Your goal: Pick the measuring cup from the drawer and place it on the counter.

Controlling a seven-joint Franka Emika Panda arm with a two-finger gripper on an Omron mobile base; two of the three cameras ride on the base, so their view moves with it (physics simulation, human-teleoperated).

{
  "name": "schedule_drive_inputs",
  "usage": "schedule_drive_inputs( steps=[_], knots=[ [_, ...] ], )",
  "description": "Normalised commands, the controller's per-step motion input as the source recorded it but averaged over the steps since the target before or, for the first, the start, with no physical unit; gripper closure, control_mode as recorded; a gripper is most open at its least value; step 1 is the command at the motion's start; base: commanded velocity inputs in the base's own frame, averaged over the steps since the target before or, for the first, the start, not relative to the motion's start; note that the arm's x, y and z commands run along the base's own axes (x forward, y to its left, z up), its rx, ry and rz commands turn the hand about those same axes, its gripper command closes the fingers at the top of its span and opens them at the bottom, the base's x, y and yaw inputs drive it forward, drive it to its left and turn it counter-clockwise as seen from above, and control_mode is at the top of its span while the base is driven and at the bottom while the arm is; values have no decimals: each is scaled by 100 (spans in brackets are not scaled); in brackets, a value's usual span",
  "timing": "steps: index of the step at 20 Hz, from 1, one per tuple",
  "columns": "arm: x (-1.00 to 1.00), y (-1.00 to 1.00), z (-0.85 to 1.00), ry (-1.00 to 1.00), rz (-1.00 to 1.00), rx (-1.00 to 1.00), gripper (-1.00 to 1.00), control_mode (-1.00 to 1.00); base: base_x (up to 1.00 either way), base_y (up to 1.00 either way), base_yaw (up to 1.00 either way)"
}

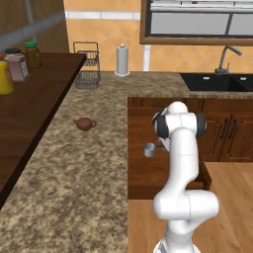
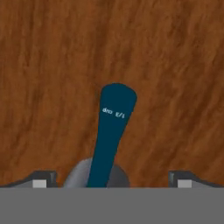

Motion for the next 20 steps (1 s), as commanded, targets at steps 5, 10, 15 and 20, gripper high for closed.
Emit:
schedule_drive_inputs(
  steps=[5,10,15,20],
  knots=[
    [38,0,-48,0,0,0,-100,-100,0,0,0],
    [29,16,-53,0,0,0,100,-100,0,0,0],
    [-22,24,-18,0,0,0,100,-100,0,0,0],
    [-64,6,38,14,-4,14,100,-100,0,0,0]
  ],
)
